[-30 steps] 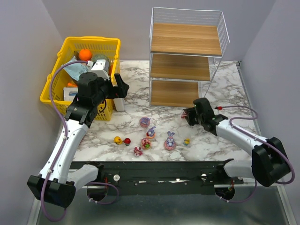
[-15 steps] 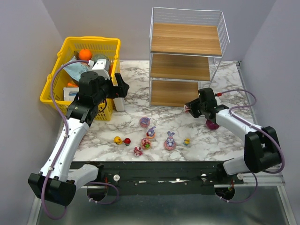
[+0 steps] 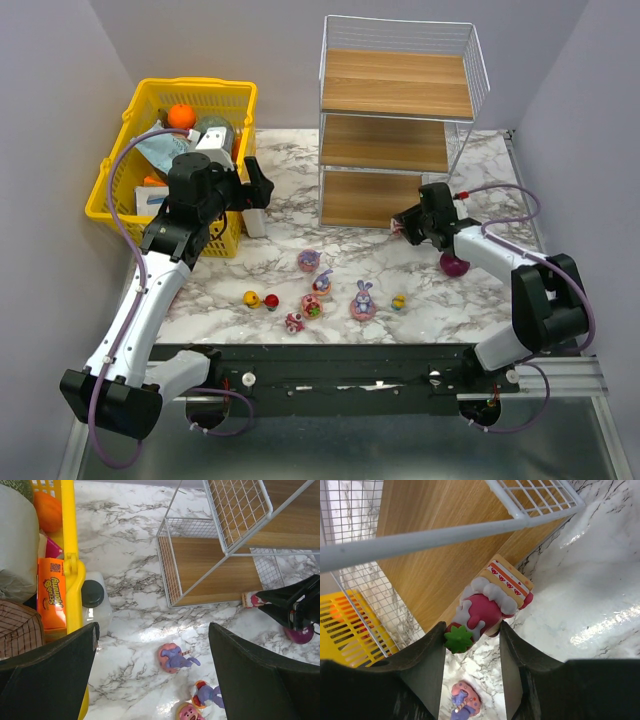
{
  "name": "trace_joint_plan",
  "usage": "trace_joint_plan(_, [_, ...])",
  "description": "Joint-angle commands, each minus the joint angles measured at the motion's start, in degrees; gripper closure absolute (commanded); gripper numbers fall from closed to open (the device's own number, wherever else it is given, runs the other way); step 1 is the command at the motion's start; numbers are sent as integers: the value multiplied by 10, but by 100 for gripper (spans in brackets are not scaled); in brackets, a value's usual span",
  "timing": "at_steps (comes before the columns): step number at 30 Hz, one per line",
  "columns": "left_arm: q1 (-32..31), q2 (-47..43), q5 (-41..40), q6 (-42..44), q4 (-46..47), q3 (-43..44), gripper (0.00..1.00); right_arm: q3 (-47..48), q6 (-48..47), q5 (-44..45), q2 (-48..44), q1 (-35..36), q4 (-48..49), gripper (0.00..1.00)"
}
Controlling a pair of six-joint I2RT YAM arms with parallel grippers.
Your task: Place and organize the plastic toys onto the shelf
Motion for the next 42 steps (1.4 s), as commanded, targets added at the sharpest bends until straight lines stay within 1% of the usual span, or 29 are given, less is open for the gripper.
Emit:
trace_joint_plan(1, [2,-3,-13,11,-9,13,1,-3,5,44,2,-2,41,66])
trace_joint_plan(9, [2,7,-9,11,-11,18,1,-25,38,44,27,-2,71,60])
trace_joint_plan(10, [2,9,-8,11,-11,18,1,-27,35,41,30,-3,93,59])
trace_joint_plan(17, [3,9,-10,12,-12,16,1,-24,37,46,56,-2,106,56])
trace_joint_plan(24, [3,9,-13,10,-12,16,1,-18,39,48,70,-2,98,44])
trace_joint_plan(28, [3,11,-12,10,-12,16,1,-13,53,54,73,-3,87,40])
trace_joint_plan(32, [4,14,-11,10,-11,18,1,-2,63,55,74,-1,83,40])
trace_joint_plan(35, [4,15,-10,9,-10,19,1,4,76,55,77,-2,61,44])
trace_joint_plan(36, [4,15,-10,8,-10,19,1,8,80,55,78,-2,58,48])
trace_joint_plan(39, [4,15,-10,10,-10,19,1,11,93,68,76,-2,45,54])
trace_joint_plan(42, [4,15,-9,9,-10,18,1,12,104,84,73,-2,36,56])
